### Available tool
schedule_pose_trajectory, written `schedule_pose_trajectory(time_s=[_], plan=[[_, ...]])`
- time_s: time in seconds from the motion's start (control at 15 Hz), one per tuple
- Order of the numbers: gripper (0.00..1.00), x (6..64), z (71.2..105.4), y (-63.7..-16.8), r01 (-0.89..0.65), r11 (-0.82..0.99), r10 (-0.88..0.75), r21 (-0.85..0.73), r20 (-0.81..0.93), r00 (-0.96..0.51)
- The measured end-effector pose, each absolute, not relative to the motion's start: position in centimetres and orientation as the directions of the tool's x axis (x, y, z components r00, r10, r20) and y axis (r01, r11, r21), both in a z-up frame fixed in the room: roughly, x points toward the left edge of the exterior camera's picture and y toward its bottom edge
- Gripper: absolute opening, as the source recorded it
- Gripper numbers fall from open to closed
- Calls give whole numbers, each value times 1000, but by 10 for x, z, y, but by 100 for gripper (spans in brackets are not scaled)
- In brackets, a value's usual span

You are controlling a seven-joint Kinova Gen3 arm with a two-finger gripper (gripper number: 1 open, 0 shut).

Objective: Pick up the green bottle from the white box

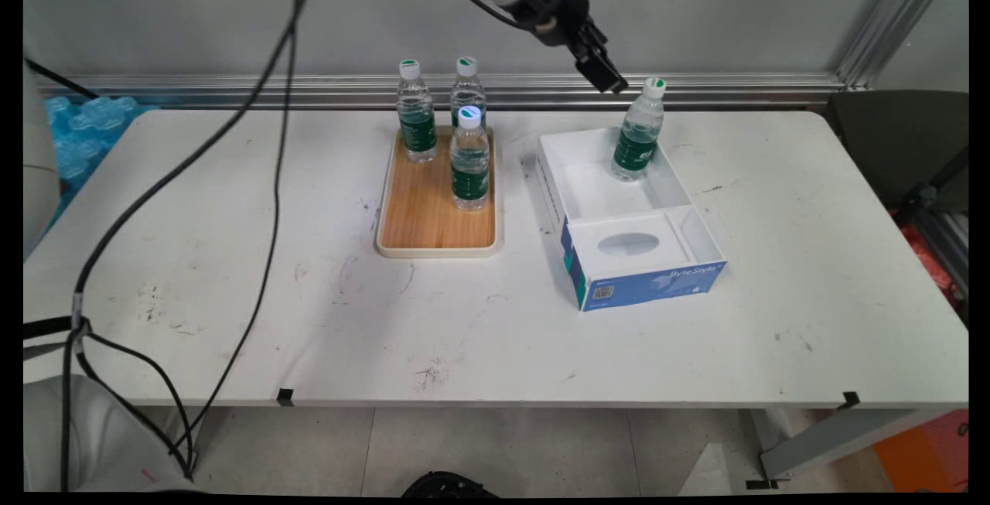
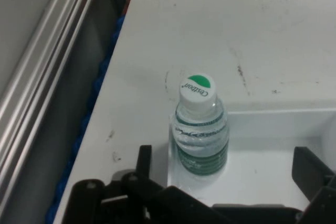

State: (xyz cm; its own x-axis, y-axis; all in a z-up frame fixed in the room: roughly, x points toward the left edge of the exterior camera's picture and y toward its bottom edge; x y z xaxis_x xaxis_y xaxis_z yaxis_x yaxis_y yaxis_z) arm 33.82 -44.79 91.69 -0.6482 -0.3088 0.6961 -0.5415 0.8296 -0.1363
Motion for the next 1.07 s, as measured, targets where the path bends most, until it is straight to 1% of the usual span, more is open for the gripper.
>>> schedule_pose_trajectory(time_s=[0.2, 0.4, 0.8, 1.07], plan=[[100, 322, 890, -464, -551, 825, -329, -125, 687, -648], [100, 309, 870, -476, -557, 822, -340, -118, 684, -646], [100, 287, 841, -497, -570, 815, -355, -101, 691, -629], [100, 280, 829, -503, -575, 813, -361, -94, 693, -624]])
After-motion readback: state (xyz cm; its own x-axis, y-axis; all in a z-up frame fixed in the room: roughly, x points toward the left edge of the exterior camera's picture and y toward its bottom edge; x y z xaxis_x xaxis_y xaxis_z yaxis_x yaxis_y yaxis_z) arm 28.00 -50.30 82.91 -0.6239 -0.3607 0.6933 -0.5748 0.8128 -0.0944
